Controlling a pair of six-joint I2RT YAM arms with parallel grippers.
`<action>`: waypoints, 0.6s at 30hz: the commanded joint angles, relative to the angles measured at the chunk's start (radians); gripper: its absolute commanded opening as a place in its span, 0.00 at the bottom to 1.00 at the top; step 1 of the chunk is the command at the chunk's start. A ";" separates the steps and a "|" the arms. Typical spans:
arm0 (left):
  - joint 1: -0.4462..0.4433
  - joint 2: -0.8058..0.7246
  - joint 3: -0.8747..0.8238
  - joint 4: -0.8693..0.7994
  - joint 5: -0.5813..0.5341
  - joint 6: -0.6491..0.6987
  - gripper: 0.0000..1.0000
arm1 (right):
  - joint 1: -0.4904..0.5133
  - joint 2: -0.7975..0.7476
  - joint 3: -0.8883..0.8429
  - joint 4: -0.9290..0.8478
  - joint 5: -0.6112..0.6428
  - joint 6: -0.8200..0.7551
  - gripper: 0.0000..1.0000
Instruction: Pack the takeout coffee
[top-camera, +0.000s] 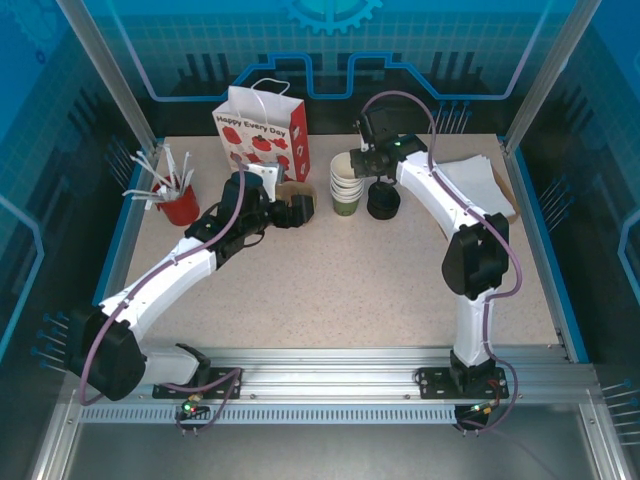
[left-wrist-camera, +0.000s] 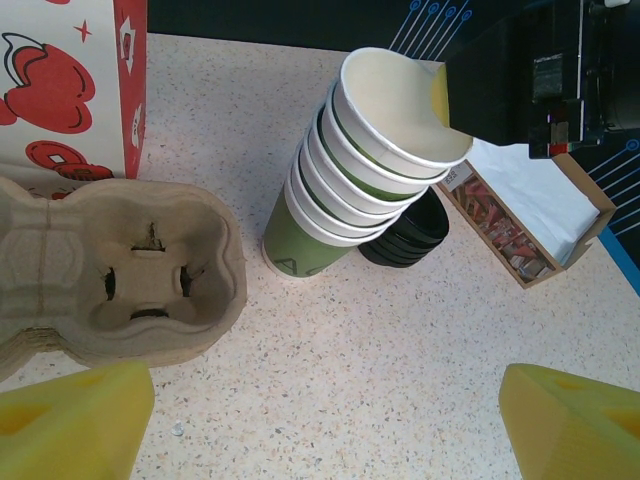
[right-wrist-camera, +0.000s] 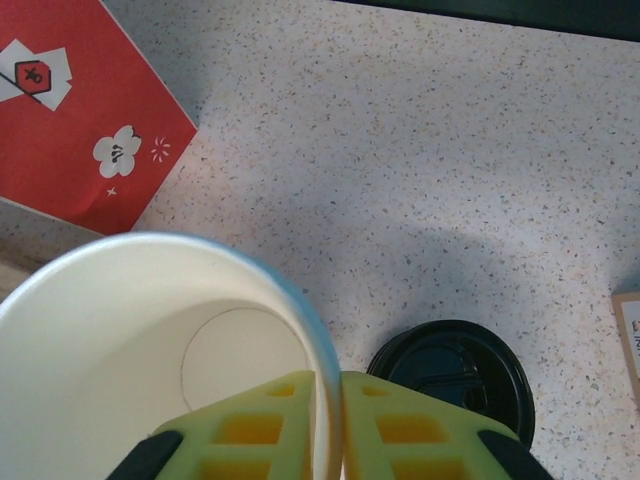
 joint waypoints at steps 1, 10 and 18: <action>-0.010 -0.026 -0.001 -0.017 -0.019 0.013 0.91 | -0.011 0.019 0.037 -0.029 0.007 0.006 0.13; -0.011 -0.025 -0.007 -0.019 -0.022 0.009 0.91 | -0.011 -0.005 0.067 -0.037 -0.013 0.042 0.11; -0.011 -0.038 -0.017 -0.021 -0.026 0.009 0.92 | -0.006 -0.055 0.111 -0.066 -0.023 0.045 0.11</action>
